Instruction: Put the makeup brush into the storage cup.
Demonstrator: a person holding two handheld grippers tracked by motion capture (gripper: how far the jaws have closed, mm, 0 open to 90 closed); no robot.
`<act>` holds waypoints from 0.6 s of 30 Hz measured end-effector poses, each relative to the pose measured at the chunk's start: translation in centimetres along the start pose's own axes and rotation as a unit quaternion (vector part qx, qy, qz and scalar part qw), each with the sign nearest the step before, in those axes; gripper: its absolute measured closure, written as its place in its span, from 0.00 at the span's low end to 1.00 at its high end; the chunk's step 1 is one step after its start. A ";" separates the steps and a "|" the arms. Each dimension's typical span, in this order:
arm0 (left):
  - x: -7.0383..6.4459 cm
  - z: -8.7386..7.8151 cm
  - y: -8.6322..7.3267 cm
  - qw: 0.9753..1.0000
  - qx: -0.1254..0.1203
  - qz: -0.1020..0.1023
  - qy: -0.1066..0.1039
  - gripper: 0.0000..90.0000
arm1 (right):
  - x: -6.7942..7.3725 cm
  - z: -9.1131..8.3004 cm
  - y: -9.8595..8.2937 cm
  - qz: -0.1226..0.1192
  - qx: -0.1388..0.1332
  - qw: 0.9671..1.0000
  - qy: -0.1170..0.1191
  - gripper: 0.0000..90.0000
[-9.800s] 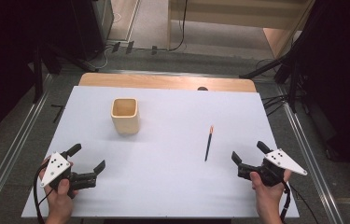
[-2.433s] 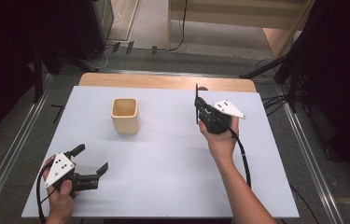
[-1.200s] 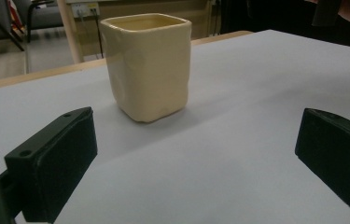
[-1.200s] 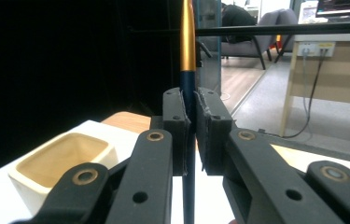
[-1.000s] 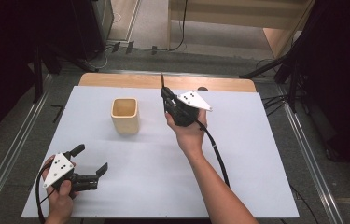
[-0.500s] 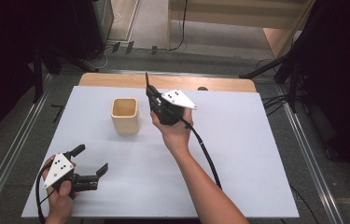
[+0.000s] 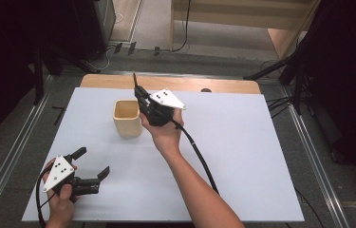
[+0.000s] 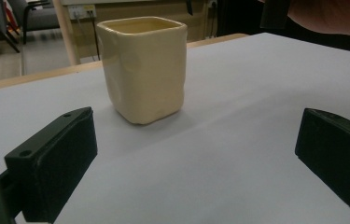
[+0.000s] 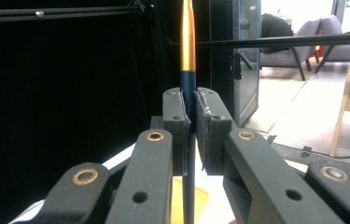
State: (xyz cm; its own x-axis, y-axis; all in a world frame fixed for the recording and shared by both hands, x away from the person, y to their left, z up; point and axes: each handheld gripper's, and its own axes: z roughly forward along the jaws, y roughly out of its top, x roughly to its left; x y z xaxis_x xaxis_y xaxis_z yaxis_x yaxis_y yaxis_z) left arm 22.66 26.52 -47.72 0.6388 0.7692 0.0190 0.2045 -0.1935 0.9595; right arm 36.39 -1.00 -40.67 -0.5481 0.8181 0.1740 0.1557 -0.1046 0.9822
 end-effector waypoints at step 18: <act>-0.1 0.0 0.0 1.000 -0.001 0.000 -0.001 0.00 | 1.2 1.3 -0.8 -0.006 0.010 1.000 0.012 0.93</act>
State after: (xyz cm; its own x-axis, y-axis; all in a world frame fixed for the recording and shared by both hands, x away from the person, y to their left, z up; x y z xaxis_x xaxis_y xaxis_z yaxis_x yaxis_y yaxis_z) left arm 22.62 26.47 -47.73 0.6400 0.7682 0.0178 0.2030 -0.1914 0.9603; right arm 36.68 0.84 -41.38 -0.5692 0.8055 0.1646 0.1653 -0.0840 0.9827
